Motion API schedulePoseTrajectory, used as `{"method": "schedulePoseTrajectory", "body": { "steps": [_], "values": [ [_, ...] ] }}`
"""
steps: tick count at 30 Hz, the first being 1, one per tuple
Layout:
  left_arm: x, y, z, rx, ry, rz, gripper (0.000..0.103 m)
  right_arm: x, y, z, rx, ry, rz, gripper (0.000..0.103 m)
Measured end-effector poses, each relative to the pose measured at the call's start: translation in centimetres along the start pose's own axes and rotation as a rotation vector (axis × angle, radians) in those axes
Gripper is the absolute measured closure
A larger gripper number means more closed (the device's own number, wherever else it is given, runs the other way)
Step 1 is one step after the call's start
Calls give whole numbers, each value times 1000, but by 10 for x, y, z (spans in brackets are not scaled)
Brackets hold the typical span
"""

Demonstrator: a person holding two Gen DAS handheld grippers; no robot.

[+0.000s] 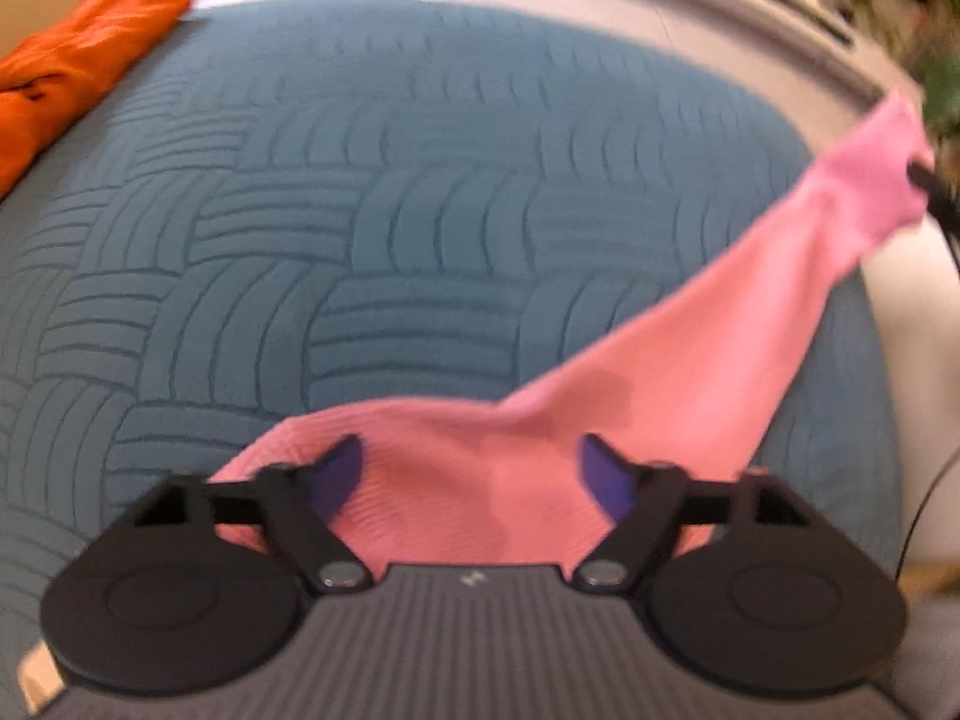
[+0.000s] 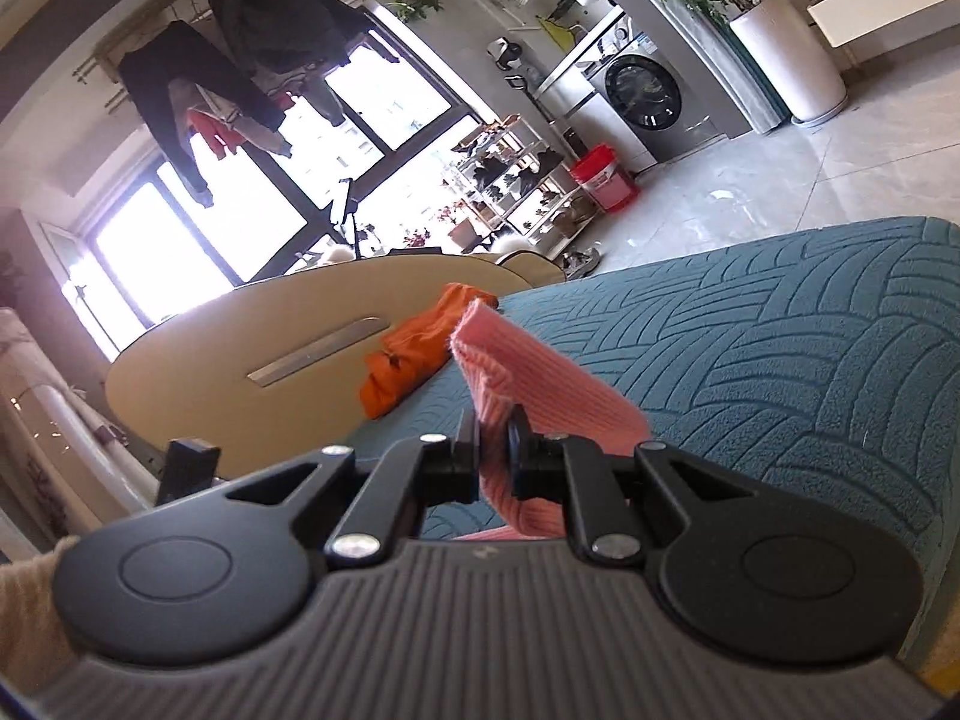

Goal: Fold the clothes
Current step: 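Lift the pink sleeve and fold it across the cardigan body with the right tool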

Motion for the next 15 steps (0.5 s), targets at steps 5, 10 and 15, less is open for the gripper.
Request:
{"method": "schedulePoseTrajectory", "body": {
  "steps": [5, 10, 15],
  "values": [
    [8, -11, 4, 83, 35, -1, 41, -5, -30, -4, 47, -27, -99, 91],
    [4, -8, 6, 141, 12, 30, 39, -36, -83, 0, 114, -91, -232, 91],
    [-1, -13, 6, 114, 5, -9, 34, -88, -195, -18, 357, -241, -397, 91]
  ]
}}
Point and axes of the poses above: each gripper's, at about its wrist camera, not at the fingertips, and z roughly the way its jaws point, y to its right, x to its top, the point moved 9 cm from there along z, roughly the way its jaws point, and after that the axes turned 14 degrees about z, right-handed, at the moved point
